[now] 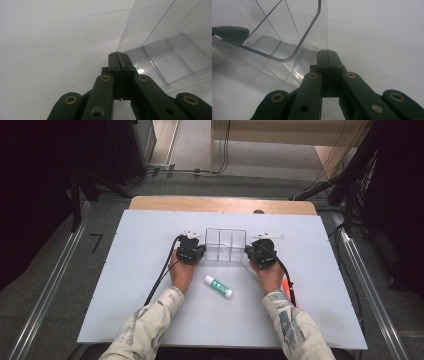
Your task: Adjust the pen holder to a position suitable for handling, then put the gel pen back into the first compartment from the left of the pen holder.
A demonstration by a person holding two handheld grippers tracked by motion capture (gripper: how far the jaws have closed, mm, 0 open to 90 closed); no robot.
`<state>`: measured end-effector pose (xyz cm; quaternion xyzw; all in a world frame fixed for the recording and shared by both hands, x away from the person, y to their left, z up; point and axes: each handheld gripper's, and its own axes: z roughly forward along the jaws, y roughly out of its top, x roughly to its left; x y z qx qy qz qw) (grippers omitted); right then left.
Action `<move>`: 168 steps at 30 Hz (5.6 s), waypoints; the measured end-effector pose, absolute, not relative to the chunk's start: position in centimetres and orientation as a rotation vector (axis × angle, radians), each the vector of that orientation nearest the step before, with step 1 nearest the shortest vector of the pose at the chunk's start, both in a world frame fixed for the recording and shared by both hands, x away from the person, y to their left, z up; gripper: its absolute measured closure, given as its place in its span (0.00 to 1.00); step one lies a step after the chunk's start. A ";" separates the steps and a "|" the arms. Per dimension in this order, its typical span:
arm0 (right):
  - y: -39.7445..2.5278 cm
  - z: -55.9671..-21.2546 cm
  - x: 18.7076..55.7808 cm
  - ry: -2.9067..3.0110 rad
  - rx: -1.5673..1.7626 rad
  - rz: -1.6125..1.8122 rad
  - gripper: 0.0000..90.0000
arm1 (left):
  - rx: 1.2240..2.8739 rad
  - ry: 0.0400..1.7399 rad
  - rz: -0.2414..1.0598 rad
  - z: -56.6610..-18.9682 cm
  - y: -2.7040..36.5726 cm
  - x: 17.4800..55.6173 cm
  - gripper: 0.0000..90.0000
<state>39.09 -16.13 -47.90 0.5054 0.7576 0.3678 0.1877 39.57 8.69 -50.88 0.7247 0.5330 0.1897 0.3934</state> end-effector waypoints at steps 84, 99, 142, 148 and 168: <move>-30.0 -47.8 31.5 2.045 1.441 1.020 0.28 | 1.668 1.603 0.719 -49.7 23.0 27.6 0.15; -29.4 -47.9 31.7 2.074 1.415 1.033 0.28 | 1.670 1.613 0.724 -49.7 22.9 27.6 0.15; -25.4 -48.0 32.8 2.172 1.337 1.055 0.32 | 1.675 1.619 0.748 -49.8 22.8 27.8 0.16; -24.4 -48.1 33.0 2.189 1.312 1.057 0.33 | 1.675 1.621 0.747 -49.8 22.8 27.8 0.16; -22.2 -48.6 33.6 2.229 1.275 1.039 0.35 | 1.673 1.621 0.747 -49.8 22.8 27.8 0.16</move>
